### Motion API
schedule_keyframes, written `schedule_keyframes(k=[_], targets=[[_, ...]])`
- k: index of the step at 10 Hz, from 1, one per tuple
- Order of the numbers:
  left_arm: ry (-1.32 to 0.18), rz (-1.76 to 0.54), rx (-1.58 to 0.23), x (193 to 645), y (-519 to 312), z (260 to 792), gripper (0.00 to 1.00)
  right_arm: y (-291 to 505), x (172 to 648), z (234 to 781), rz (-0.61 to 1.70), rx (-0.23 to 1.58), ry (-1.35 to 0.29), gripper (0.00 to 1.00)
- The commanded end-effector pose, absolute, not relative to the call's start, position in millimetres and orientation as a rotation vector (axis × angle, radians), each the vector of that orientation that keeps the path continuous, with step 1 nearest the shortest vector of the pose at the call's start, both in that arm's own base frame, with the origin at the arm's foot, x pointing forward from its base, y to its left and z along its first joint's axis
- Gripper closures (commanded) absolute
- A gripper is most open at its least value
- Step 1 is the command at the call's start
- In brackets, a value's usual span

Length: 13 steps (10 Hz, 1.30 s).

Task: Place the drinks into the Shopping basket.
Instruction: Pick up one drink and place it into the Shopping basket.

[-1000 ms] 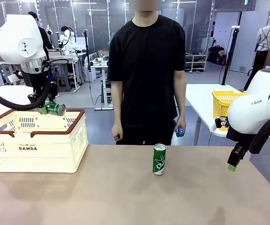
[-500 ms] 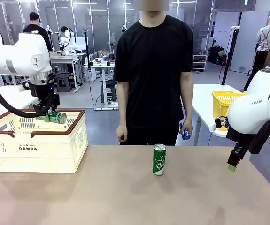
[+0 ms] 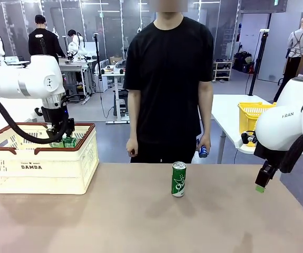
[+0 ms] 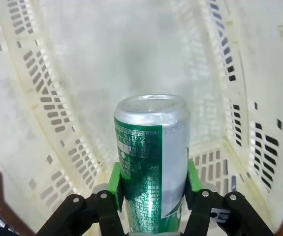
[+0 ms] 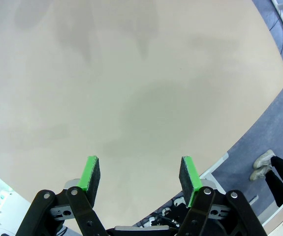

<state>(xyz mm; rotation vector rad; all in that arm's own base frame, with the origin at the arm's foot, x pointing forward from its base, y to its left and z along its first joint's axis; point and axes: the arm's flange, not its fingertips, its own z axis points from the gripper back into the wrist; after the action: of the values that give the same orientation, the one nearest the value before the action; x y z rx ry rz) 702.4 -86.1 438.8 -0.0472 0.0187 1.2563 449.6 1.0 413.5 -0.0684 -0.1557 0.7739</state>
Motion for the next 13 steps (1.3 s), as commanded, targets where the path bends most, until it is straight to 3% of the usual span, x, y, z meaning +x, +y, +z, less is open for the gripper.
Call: schedule_keyframes(k=[1, 13], targets=[[0.034, 1.241, -0.094, 710, -82, 420, 0.43, 1, 449, 413, 0.773, -0.069, -0.154, 0.19], [0.109, 1.249, -0.046, 736, -87, 345, 0.43, 1, 449, 413, 0.773, -0.069, -0.154, 0.19]])
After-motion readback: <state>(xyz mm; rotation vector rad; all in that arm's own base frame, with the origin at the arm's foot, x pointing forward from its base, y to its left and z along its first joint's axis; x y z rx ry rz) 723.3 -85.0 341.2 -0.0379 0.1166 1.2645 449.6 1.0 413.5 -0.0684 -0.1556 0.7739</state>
